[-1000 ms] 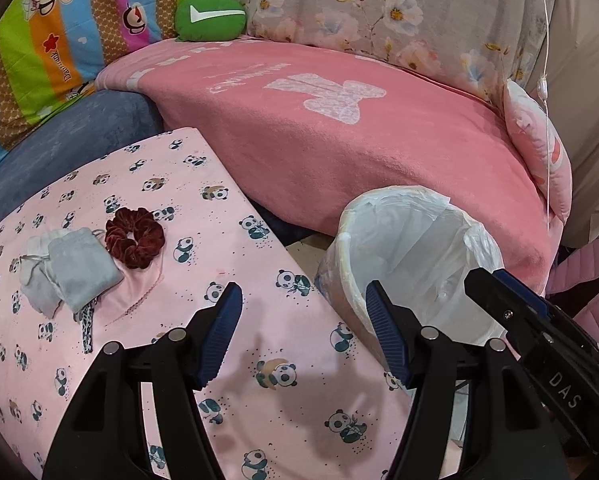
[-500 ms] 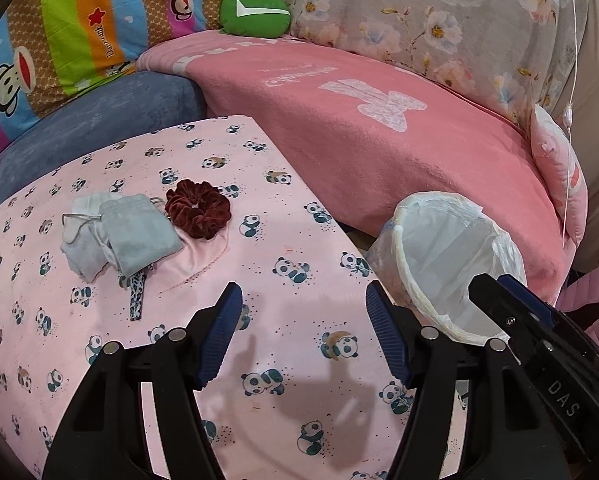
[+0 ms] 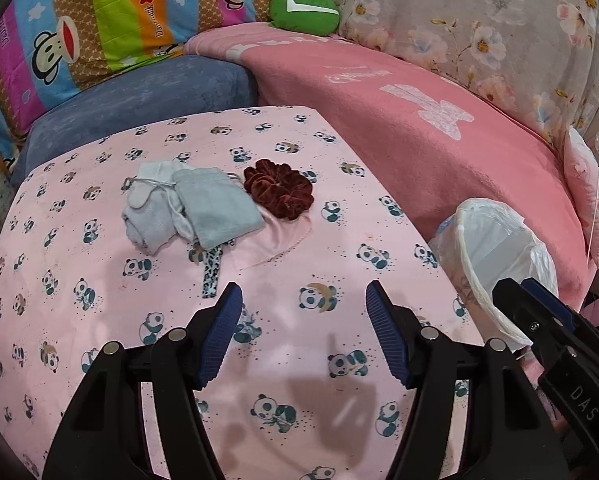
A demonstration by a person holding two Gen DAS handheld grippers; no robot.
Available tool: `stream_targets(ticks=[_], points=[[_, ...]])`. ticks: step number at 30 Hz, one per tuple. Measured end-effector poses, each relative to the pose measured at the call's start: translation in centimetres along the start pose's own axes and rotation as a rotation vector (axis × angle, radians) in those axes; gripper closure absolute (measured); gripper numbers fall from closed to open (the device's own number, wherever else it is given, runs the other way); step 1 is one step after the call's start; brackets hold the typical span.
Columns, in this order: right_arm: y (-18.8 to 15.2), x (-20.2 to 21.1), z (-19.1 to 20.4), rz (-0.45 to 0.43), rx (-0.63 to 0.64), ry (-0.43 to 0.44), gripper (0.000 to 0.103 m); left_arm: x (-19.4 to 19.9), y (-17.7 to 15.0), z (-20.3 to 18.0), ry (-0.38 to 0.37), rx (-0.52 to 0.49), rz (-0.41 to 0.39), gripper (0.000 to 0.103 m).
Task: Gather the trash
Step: 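Grasp the tied grey socks with the left tool while the right tool grasps another grey sock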
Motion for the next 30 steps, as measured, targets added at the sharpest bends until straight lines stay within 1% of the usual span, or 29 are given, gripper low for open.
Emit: stream_targets(ticks=[2, 9, 12, 14, 16, 23, 30], points=[[-0.2, -0.3, 0.8, 0.009, 0.012, 0.005, 0.055, -0.1, -0.2, 1.3, 0.013, 0.016, 0.008, 0.038], [-0.9, -1.9, 4.2, 0.047, 0.061, 0.029, 0.055, -0.2, -0.3, 6.3, 0.058, 0.085, 0.012, 0.037], [-1.2, -2.8, 5.7, 0.064, 0.080, 0.042, 0.055, -0.3, -0.2, 8.1, 0.079, 0.098, 0.013, 0.032], [-1.2, -3.4, 6.6, 0.071, 0.090, 0.051, 0.055, -0.3, -0.1, 9.4, 0.099, 0.110, 0.010, 0.032], [-1.3, -4.1, 7.6, 0.081, 0.100, 0.061, 0.055, -0.6, 0.0, 10.8, 0.104, 0.130, 0.015, 0.032], [-1.1, -6.4, 10.8, 0.103, 0.131, 0.090, 0.055, -2.2, 1.1, 13.9, 0.079, 0.181, 0.036, 0.032], [-0.6, -8.6, 13.3, 0.120, 0.148, 0.111, 0.054, -4.3, 2.8, 15.5, 0.002, 0.230, 0.046, 0.032]])
Point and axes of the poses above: each gripper's, at about its wrist camera, not at the fingertips, and x roughly against the way its jaws point, z to its left, y to its top, the point moved 6 cm from there along -x, roughly the way its jaws point, and after that the axes turned 2 degrees about z, right-handed, at the moved point
